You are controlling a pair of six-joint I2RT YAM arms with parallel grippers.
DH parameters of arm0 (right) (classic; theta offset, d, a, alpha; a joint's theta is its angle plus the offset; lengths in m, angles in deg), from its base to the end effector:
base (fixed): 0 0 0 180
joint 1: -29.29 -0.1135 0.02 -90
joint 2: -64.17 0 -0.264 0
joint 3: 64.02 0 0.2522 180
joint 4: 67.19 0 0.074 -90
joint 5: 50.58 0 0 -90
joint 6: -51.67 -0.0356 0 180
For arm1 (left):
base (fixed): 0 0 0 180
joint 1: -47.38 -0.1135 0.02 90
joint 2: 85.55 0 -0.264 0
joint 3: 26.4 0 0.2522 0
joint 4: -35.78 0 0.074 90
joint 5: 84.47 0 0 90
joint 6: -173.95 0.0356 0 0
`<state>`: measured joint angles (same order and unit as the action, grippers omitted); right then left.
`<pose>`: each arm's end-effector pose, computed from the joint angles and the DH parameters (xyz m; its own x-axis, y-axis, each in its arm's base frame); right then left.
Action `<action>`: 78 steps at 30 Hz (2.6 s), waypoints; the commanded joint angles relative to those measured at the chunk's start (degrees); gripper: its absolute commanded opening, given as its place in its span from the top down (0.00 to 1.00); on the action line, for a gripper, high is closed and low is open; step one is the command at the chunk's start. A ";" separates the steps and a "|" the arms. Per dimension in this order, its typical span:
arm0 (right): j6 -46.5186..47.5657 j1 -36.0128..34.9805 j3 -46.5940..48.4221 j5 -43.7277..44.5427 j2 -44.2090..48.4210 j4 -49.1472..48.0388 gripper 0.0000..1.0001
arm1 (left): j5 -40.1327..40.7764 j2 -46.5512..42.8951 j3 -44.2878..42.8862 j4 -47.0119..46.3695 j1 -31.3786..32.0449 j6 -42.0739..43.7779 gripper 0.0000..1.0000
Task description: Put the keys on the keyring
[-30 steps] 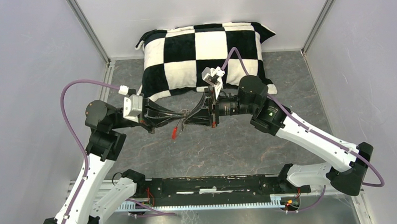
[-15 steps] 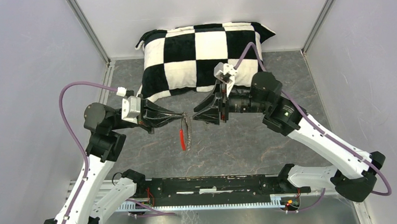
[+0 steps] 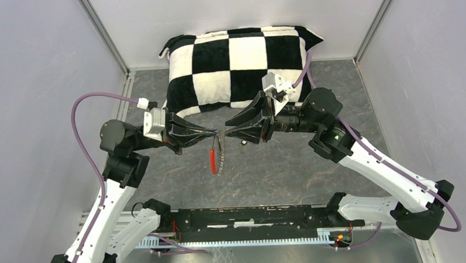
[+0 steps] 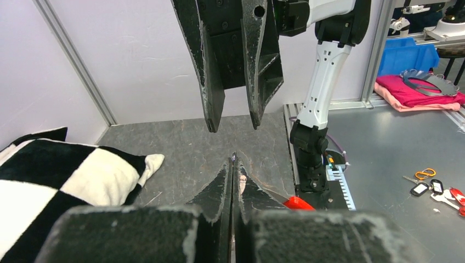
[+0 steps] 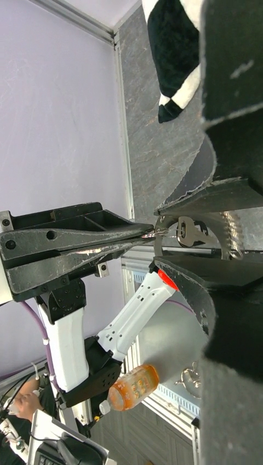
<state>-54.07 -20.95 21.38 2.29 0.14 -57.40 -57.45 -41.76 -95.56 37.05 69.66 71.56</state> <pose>0.1367 0.1979 0.4633 -0.1453 0.1635 -0.9758 -0.9888 0.0114 0.1491 0.1172 -0.0823 0.4411 0.1706 -0.1753 -0.9696 0.9843 0.0762 0.1594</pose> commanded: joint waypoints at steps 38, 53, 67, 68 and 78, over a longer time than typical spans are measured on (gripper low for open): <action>3.84 -0.76 3.78 -5.01 -4.56 0.74 1.00 | -1.55 0.44 -2.44 0.04 0.36 0.55 0.98; 20.33 -2.59 28.18 7.16 -17.10 45.83 0.99 | 4.82 8.93 -18.09 53.89 0.33 51.16 0.49; 22.34 -7.12 31.96 12.18 -21.01 49.40 0.99 | 2.22 17.75 -25.61 75.18 1.13 66.40 0.64; 22.42 -7.45 32.15 12.40 -21.39 49.57 0.99 | 2.10 17.74 -25.57 75.31 1.22 66.37 0.65; 22.52 -8.83 34.05 13.56 -23.25 50.34 1.00 | 0.06 17.12 -25.59 75.29 1.59 66.70 0.69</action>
<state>-32.02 -29.32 52.46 15.06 -23.03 -5.69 -54.72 -23.73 -119.10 111.38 71.00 135.52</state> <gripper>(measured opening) 0.011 0.316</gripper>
